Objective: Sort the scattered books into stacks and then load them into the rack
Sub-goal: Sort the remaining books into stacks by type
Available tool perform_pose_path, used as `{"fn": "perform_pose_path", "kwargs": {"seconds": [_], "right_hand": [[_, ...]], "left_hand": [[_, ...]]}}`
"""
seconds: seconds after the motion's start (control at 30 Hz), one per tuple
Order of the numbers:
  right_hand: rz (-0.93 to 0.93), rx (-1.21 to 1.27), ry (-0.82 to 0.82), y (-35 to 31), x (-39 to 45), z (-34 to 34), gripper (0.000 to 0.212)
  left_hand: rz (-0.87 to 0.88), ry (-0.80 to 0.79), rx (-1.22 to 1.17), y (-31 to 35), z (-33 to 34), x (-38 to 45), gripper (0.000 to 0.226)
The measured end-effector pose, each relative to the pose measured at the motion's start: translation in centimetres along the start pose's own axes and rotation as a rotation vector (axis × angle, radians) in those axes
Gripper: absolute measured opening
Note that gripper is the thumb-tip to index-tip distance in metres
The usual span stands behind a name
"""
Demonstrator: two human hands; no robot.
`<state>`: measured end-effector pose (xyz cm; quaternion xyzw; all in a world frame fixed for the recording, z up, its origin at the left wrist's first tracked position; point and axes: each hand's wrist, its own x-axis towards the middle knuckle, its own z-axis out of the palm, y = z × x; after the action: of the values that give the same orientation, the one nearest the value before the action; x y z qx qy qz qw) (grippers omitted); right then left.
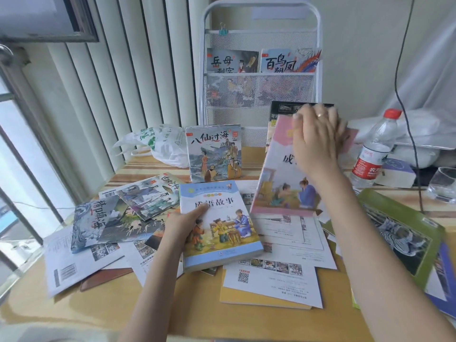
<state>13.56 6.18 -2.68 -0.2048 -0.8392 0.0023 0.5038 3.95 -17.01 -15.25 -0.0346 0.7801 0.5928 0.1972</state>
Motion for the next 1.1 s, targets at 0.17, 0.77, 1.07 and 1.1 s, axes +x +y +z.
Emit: {"fn": "perform_pose_path", "kwargs": {"seconds": [0.17,0.77,1.07,1.1], "right_hand": [[-0.062,0.139,-0.135,-3.9,2.5,-2.4,0.04],[0.145,0.306,-0.546,-10.7,-8.4,14.3,0.031],[0.787,1.034,-0.919,-5.7,-7.3,4.1,0.069],[0.753,1.092,-0.877,-5.8,-7.2,3.4,0.056]], "left_hand": [[0.037,0.008,0.005,0.1,0.2,-0.5,0.04],[0.109,-0.27,-0.121,-0.4,-0.6,-0.9,0.037],[0.42,-0.194,-0.451,0.3,-0.3,-2.6,0.048],[0.476,-0.183,-0.443,0.8,-0.2,-2.9,0.051]]}}
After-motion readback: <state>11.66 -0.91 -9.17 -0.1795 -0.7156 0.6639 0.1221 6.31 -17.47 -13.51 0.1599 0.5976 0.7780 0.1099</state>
